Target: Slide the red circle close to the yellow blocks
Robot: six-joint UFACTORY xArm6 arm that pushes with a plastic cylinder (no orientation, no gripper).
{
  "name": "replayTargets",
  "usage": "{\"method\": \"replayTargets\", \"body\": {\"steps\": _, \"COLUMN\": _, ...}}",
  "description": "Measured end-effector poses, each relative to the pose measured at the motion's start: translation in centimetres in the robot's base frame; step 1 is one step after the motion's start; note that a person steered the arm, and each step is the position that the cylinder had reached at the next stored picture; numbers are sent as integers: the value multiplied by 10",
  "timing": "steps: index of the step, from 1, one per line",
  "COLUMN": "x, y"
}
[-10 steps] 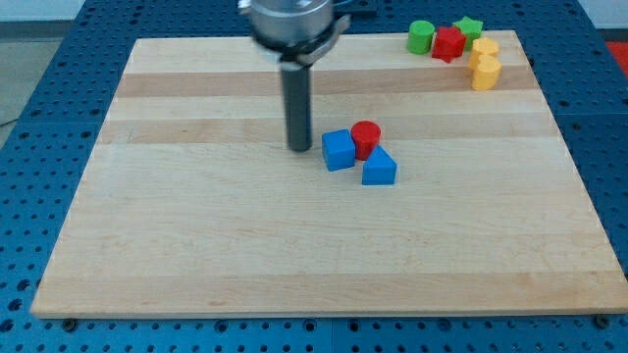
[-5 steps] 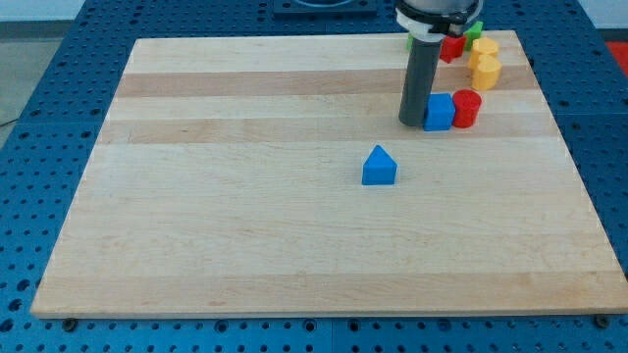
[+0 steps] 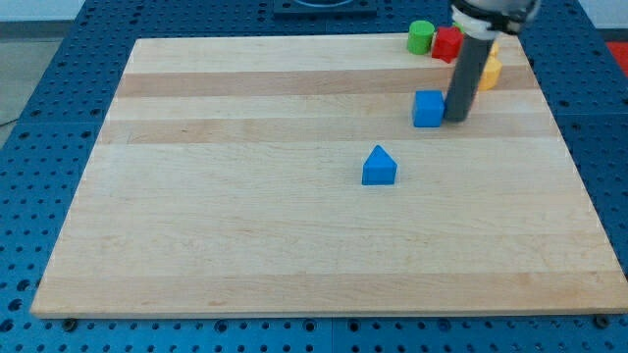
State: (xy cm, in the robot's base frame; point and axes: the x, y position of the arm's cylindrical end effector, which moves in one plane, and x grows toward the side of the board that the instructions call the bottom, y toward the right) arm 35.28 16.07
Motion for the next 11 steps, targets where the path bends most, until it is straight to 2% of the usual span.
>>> {"method": "replayTargets", "body": {"steps": 1, "x": -33, "y": -7}}
{"method": "replayTargets", "body": {"steps": 2, "x": -24, "y": -4}}
{"method": "replayTargets", "body": {"steps": 3, "x": 0, "y": 14}}
{"method": "replayTargets", "body": {"steps": 4, "x": 4, "y": 40}}
{"method": "replayTargets", "body": {"steps": 7, "x": -53, "y": 43}}
{"method": "replayTargets", "body": {"steps": 8, "x": -35, "y": 43}}
{"method": "replayTargets", "body": {"steps": 9, "x": -5, "y": 18}}
{"method": "replayTargets", "body": {"steps": 10, "x": -5, "y": -20}}
{"method": "replayTargets", "body": {"steps": 11, "x": -29, "y": -41}}
